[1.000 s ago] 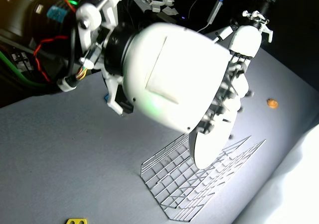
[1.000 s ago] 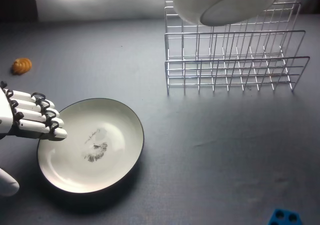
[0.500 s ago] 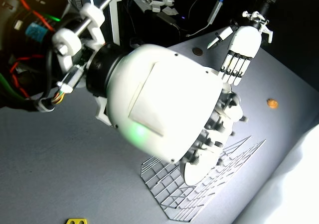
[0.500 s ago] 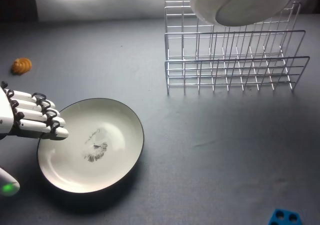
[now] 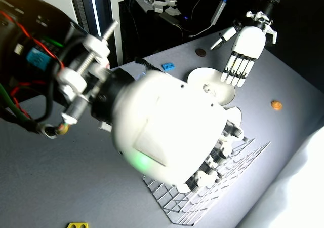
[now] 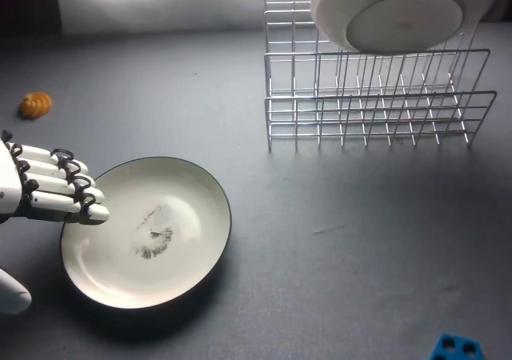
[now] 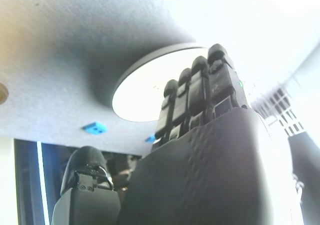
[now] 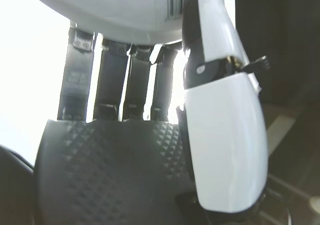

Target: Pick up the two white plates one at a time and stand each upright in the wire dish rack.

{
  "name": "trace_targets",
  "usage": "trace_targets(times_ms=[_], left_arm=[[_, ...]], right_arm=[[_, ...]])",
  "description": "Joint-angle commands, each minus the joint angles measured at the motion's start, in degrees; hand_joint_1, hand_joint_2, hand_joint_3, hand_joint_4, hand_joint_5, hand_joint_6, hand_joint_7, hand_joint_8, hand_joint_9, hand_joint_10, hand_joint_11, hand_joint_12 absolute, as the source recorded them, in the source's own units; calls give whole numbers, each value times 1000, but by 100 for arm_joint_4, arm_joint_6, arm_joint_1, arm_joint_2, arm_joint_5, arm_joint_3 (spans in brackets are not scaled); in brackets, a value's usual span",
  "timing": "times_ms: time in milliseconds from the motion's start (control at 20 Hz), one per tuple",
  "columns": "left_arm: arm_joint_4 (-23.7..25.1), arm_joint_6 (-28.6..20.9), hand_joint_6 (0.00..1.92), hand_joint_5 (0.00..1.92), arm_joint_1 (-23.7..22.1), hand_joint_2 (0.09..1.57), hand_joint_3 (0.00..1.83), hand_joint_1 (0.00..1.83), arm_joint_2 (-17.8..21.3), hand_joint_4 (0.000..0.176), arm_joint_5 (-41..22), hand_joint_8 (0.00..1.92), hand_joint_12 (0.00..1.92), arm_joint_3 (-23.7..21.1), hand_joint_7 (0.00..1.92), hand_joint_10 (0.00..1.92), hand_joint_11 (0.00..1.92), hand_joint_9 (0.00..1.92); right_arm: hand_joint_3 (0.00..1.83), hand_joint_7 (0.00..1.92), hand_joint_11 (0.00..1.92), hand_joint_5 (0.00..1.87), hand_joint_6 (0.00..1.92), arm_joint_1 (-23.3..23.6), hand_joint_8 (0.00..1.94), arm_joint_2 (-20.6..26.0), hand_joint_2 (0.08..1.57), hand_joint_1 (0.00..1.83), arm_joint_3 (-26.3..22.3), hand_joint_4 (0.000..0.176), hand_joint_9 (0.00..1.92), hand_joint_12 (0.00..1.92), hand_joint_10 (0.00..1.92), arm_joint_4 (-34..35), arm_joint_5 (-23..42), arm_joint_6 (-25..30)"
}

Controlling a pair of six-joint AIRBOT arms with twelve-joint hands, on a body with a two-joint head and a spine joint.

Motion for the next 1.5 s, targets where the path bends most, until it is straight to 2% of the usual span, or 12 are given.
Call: trace_targets(times_ms=[0, 400, 550, 650, 700, 800, 950, 1250, 1450], left_arm=[[-266, -9, 8, 59, -34, 1114, 6, 0, 7, 0, -145, 6, 0, 25, 40, 3, 0, 17], [-97, -10, 9, 77, -21, 1111, 3, 0, -10, 0, -123, 9, 3, 32, 60, 9, 8, 39], [-97, -21, 12, 93, -21, 1116, 5, 0, -12, 0, -121, 12, 2, 29, 75, 10, 5, 49], [-100, -28, 13, 104, -25, 1117, 4, 0, -12, 0, -122, 12, 4, 24, 83, 10, 10, 54], [-100, -29, 2, 70, -26, 1122, 6, 0, -12, 0, -122, 3, 0, 22, 64, 4, 1, 40], [-101, -29, 2, 66, -26, 1110, 0, 0, -11, 0, -122, 3, 0, 21, 67, 4, 0, 42], [-103, -29, 8, 73, -33, 1111, 0, 0, -14, 0, -124, 4, 0, 22, 57, 4, 0, 33], [-103, -48, 1, 69, -76, 1117, 1, 0, -29, 0, -129, 1, 0, 22, 55, 1, 1, 21], [-103, -52, 1, 60, -92, 1123, 4, 0, -30, 0, -143, 0, 0, 32, 41, 1, 0, 11]], right_arm=[[0, 940, 737, 929, 1110, 118, 1011, -1, 1143, 1203, 72, 25, 1176, 1014, 24, 42, 488, 130], [0, 958, 752, 933, 1106, 118, 982, -234, 1139, 1206, 242, 23, 1204, 1004, 26, 42, 348, 178], [3, 930, 747, 859, 1203, 114, 1042, -315, 1163, 1192, 288, 23, 1195, 1000, 14, 43, 356, 180], [0, 941, 740, 863, 1192, 110, 1029, -370, 1161, 1193, 337, 23, 1213, 1007, 19, 49, 361, 194], [0, 936, 737, 872, 1175, 91, 1043, -424, 1160, 1191, 403, 29, 1215, 1006, 19, 112, 346, 197], [0, 974, 747, 885, 1133, 66, 1003, -503, 1147, 1199, 550, 24, 1232, 991, 21, 352, 217, 197], [2, 947, 734, 846, 1181, 23, 1059, -598, 1163, 1192, 726, 19, 1222, 1032, 11, 510, 182, 206], [0, 977, 751, 865, 1158, -119, 1004, -741, 1151, 1199, 939, 17, 1229, 1004, 9, 513, 184, 292], [1, 943, 720, 832, 1216, -230, 1049, -847, 1169, 1189, 1116, 18, 1191, 1019, 1, 514, 221, 502]])
